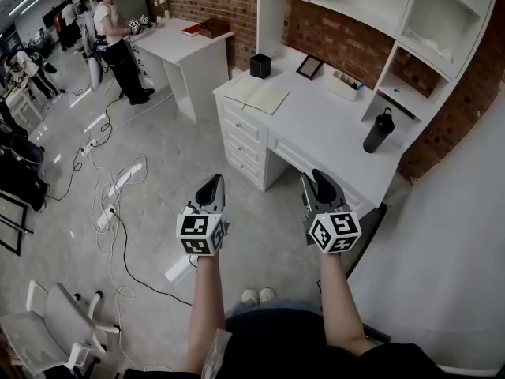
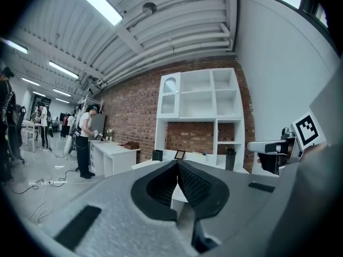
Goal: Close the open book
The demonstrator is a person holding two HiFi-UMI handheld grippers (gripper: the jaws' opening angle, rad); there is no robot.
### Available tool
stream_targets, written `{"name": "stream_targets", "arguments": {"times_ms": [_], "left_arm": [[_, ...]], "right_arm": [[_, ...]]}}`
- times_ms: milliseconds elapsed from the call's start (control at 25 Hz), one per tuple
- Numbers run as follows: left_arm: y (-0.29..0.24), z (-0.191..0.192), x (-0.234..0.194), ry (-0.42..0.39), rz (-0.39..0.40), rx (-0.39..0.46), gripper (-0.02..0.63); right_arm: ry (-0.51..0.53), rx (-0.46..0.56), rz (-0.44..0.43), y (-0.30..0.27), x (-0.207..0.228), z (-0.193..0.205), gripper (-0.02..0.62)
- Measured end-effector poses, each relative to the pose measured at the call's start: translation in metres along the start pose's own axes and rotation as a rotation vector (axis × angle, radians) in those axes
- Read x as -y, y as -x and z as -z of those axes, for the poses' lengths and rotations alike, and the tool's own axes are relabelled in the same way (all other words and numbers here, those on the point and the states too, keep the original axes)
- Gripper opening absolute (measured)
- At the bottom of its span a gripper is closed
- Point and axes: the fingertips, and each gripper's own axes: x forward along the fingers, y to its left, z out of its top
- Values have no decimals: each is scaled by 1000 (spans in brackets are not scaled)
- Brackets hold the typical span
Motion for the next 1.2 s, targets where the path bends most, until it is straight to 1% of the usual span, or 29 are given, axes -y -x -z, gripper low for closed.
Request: {"name": "stream_targets", "arguments": {"times_ms": [120,240,440,560,880,1040,1200], "left_arm": [[1,7,-2,5,-13,-12,9],[3,16,-5,11,-25,-26,9],[3,27,-7,15,-40,-45,9],[1,23,-7,9,-38,-30,9],[-8,16,-15,11,-91,-3,9],[-11,12,-16,9,-106,19,9],[-17,1,-28,11,-132,46,9]], "right_arm": [[14,3,-20,-2,-2,3,158],[8,-4,-31,-4,-3,9,180],[-20,-18,-37,-8,3,21,195],[-33,-21,-37,-12,9,23,198],[-39,16,-62,-28,22,13,196],[-31,33,-79,-34,27,8,196],[-28,43,-94,-47,30,1,196]]}}
